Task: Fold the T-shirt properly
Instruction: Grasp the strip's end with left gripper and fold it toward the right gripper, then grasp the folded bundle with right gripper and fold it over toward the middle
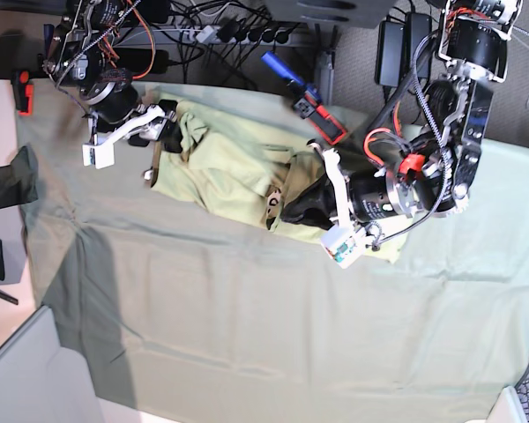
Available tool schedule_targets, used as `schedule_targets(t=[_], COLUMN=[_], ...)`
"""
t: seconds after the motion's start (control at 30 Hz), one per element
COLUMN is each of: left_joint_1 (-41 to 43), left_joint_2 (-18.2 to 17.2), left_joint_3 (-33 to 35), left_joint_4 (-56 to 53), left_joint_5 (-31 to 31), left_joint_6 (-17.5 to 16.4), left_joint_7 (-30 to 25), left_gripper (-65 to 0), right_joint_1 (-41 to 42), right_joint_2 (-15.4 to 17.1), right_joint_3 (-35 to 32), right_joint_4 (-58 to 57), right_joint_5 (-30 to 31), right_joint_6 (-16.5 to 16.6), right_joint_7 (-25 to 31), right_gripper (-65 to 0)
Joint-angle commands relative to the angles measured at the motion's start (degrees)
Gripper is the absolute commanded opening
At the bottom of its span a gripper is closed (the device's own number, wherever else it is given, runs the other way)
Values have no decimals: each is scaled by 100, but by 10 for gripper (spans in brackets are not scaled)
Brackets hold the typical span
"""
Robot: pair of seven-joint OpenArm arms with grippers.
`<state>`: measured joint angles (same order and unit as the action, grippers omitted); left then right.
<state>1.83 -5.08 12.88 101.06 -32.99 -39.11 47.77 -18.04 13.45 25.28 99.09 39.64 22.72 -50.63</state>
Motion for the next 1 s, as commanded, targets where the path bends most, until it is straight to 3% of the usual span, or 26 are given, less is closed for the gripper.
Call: schedule_targets(t=[0.0, 0.17, 0.23, 0.33, 0.37, 0.53, 0.7, 0.8, 0.87, 0.97], left_joint_1=[-157, -317, -354, -411, -442, -629, -658, -647, -619, -538], left_joint_2=[13, 13, 13, 13, 11, -251, -778, -1064, -1226, -1338], left_joint_3=[0, -13, -17, -17, -17, -315, -1088, -1602, -1899, -2210], left_joint_4=[101, 101, 101, 101, 101, 101, 98, 98, 98, 98], left_joint_5=[-109, -109, -109, -111, -107, -87, -240, -435, -529, -623], left_joint_6=[-89, -89, -89, -89, -89, -89, -89, -89, -89, -89], left_joint_7=[-122, -120, -120, -122, -120, -122, -122, -118, -116, -61], left_gripper=[-650, -650, -650, -650, -650, -650, -650, -650, -650, -650], right_joint_1=[22, 24, 26, 24, 26, 46, 149, 262, 260, 262], right_joint_2=[-2, -96, -92, -92, -92, -2, 575, 1003, 1217, 1290], right_joint_3=[17, 13, 15, 15, 15, 66, 485, 914, 1226, 1611], right_joint_4=[81, 81, 81, 81, 81, 81, 31, -225, -372, -330], right_joint_5=[92, 90, 90, 85, 59, -686, -990, -872, -422, 254], right_joint_6=[262, 260, 260, 260, 262, 258, 254, 240, 240, 262], right_joint_7=[4, 111, 177, 422, 518, 931, 1010, 964, 798, 509], right_gripper=[-202, -230, -348, -615, -650, -650, -650, -650, -650, -650])
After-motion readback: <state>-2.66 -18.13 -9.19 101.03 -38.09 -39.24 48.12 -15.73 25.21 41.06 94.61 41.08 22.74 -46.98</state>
